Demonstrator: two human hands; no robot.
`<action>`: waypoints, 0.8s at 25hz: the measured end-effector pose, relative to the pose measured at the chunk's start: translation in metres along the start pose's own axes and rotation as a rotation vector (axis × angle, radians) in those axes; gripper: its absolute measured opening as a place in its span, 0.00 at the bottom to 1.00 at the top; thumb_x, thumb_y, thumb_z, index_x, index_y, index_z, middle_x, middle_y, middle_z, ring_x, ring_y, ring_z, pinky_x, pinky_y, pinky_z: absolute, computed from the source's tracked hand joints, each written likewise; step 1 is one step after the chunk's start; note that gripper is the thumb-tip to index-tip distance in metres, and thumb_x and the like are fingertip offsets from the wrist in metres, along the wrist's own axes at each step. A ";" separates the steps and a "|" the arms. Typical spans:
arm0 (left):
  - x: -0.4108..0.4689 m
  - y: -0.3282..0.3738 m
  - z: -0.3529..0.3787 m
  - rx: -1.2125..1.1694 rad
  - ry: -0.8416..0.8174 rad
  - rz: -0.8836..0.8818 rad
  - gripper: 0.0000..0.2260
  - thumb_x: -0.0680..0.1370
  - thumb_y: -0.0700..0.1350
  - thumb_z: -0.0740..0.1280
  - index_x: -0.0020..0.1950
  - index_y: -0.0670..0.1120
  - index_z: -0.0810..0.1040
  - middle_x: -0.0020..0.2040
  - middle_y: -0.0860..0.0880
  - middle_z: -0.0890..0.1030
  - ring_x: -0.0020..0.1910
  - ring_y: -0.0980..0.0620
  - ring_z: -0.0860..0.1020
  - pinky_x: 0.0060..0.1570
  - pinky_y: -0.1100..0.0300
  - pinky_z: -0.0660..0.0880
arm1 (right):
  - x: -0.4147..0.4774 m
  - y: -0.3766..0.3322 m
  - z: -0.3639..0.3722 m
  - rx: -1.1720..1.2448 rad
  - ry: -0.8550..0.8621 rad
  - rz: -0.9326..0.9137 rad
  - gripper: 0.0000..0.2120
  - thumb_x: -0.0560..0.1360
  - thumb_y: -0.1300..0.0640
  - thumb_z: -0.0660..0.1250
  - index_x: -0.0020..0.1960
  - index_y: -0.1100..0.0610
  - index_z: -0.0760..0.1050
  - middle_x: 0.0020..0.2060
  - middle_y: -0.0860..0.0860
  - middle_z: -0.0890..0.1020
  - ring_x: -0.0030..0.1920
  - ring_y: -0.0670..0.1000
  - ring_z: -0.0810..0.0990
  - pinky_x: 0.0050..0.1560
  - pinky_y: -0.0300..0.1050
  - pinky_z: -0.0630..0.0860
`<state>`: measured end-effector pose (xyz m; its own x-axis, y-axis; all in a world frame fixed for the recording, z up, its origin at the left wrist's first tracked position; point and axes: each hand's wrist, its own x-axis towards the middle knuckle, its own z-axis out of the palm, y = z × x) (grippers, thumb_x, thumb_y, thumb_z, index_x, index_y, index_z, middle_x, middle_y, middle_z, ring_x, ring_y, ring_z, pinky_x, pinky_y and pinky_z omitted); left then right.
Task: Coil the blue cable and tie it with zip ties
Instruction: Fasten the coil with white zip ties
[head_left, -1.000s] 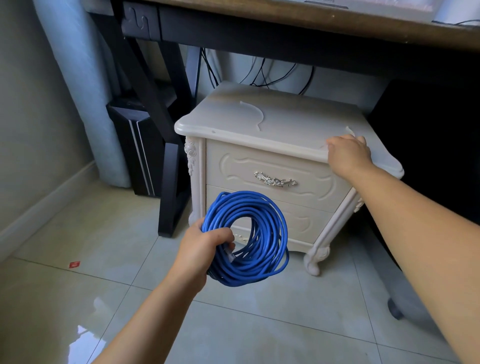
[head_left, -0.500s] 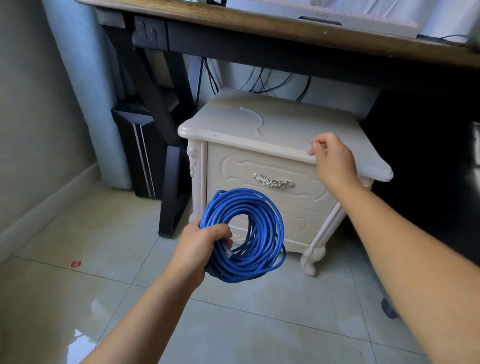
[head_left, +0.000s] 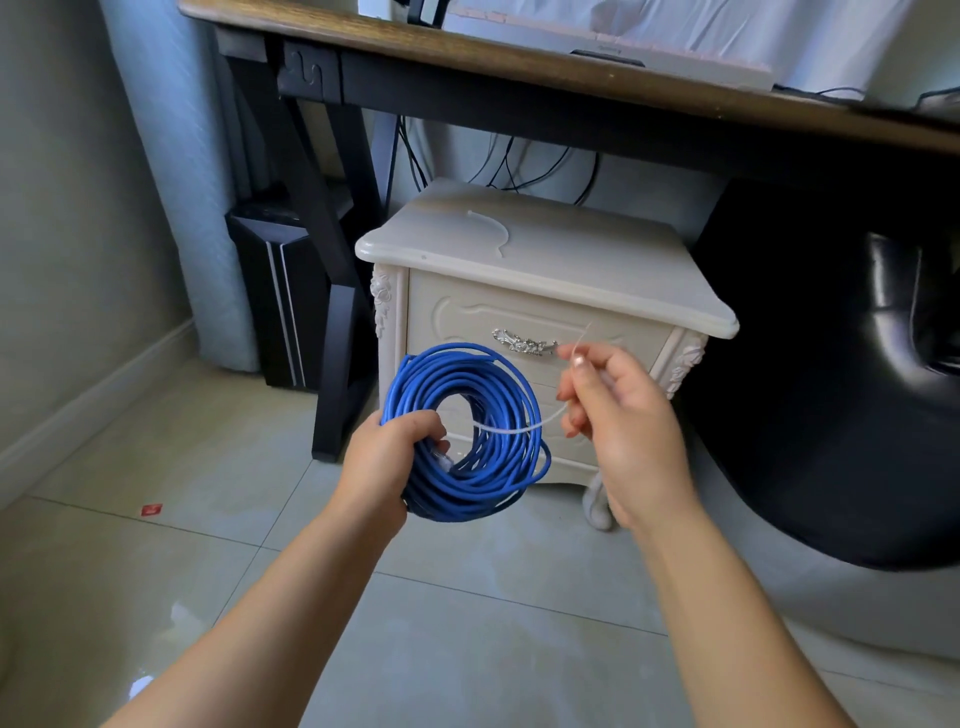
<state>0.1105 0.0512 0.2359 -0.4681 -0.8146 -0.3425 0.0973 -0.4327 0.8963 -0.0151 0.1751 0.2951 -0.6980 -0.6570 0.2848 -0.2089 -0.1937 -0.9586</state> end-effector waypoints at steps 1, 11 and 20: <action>-0.004 -0.001 -0.002 -0.004 -0.002 0.001 0.06 0.69 0.36 0.67 0.45 0.43 0.76 0.34 0.45 0.80 0.32 0.46 0.77 0.36 0.54 0.75 | -0.008 0.005 0.002 -0.043 0.009 0.004 0.10 0.82 0.62 0.59 0.48 0.51 0.76 0.31 0.44 0.76 0.27 0.42 0.68 0.33 0.36 0.70; -0.053 -0.007 -0.005 0.030 -0.194 0.025 0.23 0.61 0.38 0.70 0.55 0.37 0.76 0.40 0.40 0.76 0.41 0.41 0.78 0.57 0.34 0.74 | -0.057 0.031 0.025 -0.034 -0.246 -0.047 0.08 0.83 0.61 0.57 0.50 0.54 0.74 0.35 0.43 0.77 0.42 0.45 0.77 0.50 0.38 0.74; -0.062 -0.013 0.002 0.363 -0.211 0.350 0.47 0.70 0.31 0.69 0.75 0.68 0.52 0.47 0.53 0.84 0.38 0.49 0.82 0.40 0.57 0.81 | -0.055 0.020 0.006 -0.165 -0.225 -0.094 0.06 0.75 0.59 0.70 0.42 0.50 0.80 0.40 0.45 0.80 0.40 0.42 0.78 0.46 0.33 0.72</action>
<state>0.1366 0.1084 0.2456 -0.6318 -0.7748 0.0243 -0.0127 0.0418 0.9990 0.0231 0.2025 0.2606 -0.5050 -0.7901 0.3473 -0.3866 -0.1527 -0.9095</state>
